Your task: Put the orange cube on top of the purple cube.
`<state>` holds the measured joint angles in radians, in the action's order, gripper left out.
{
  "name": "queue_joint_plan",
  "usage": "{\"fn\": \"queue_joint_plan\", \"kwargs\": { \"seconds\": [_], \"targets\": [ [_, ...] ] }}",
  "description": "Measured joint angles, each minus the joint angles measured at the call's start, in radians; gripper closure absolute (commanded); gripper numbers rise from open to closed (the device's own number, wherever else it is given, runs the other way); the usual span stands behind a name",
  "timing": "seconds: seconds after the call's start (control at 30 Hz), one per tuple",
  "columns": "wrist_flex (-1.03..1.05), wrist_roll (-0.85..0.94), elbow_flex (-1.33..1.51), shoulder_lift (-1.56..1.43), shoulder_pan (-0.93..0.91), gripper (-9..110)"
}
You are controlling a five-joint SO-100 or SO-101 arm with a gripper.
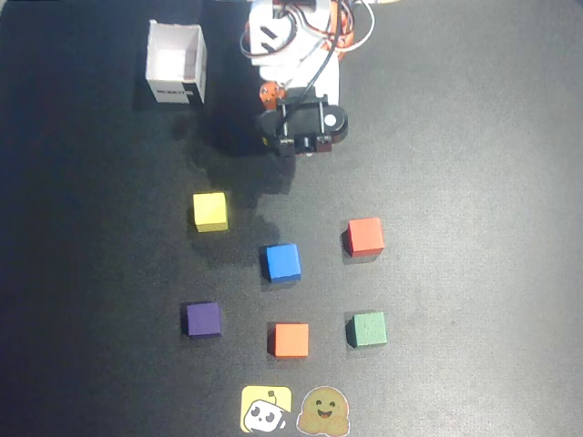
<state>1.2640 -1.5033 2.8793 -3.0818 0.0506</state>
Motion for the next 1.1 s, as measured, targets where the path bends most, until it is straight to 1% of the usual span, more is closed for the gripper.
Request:
{"fn": "queue_joint_plan", "kwargs": {
  "seconds": [0.93, 1.0, 1.1],
  "targets": [
    [-0.008, 0.000, 0.000, 0.000, 0.000, 101],
    [-0.018, 0.000, 0.000, 0.000, 0.000, 96],
    [-0.026, -0.003, 0.000, 0.000, 0.008, 93]
  ]
}}
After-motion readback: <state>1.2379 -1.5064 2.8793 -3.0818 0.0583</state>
